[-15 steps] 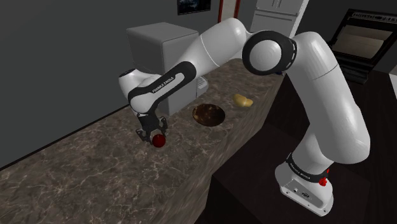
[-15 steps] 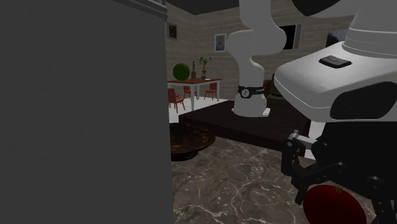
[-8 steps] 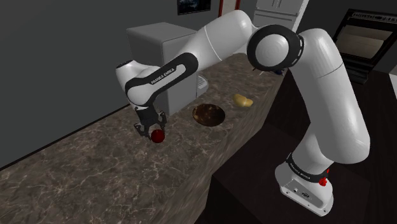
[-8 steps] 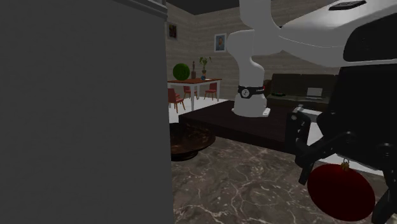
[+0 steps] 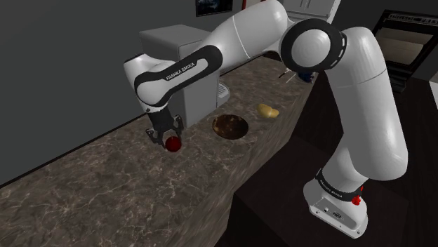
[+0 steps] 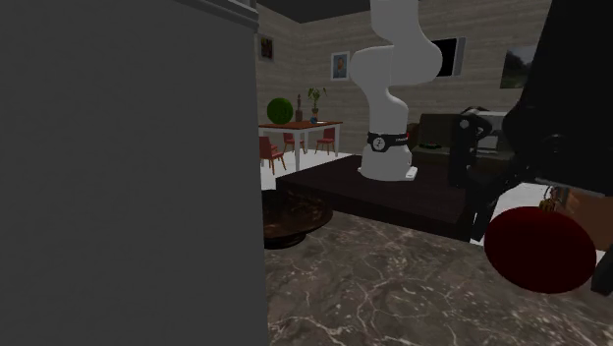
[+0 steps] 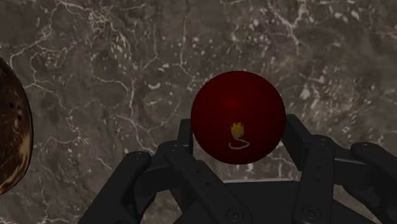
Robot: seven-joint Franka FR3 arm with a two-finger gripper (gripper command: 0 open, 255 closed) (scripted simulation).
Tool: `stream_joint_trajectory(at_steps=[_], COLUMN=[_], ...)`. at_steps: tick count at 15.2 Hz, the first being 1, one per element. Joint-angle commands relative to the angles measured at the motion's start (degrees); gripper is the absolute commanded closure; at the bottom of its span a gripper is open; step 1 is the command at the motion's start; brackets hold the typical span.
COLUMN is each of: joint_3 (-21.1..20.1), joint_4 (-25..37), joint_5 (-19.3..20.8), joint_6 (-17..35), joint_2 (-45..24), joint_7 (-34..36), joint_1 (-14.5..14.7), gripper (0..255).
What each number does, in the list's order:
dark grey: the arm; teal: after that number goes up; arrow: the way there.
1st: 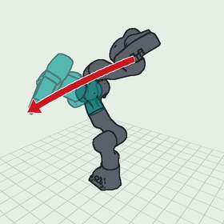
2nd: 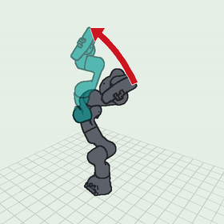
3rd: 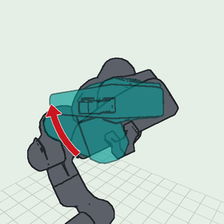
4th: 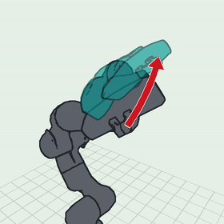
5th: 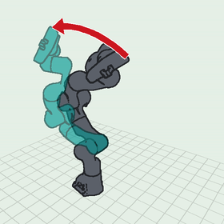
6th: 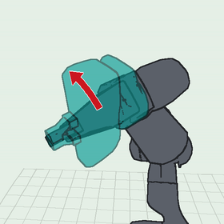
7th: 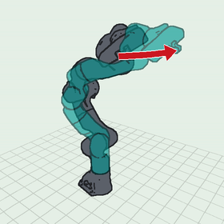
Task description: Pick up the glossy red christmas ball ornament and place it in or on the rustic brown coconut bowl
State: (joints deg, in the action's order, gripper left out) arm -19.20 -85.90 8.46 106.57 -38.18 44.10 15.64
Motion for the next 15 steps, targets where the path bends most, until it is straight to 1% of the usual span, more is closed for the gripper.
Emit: stream_joint_trajectory(at_steps=[1, 7, 11, 15], joint_3=[-0.11, -0.48, 0.0, 0.88], joint_4=[0.82, 2.28, -7.2, -14.88], joint_5=[-0.2, -0.77, -1.5, -2.05], joint_6=[-1.43, -4.75, -1.08, 1.83], joint_2=[0.63, 2.55, 8.41, 13.36], joint_7=[-0.2, -0.36, -4.24, -8.52], joint_1=[-0.12, -0.27, -4.69, -8.72], gripper=[255, 255, 255, 255])
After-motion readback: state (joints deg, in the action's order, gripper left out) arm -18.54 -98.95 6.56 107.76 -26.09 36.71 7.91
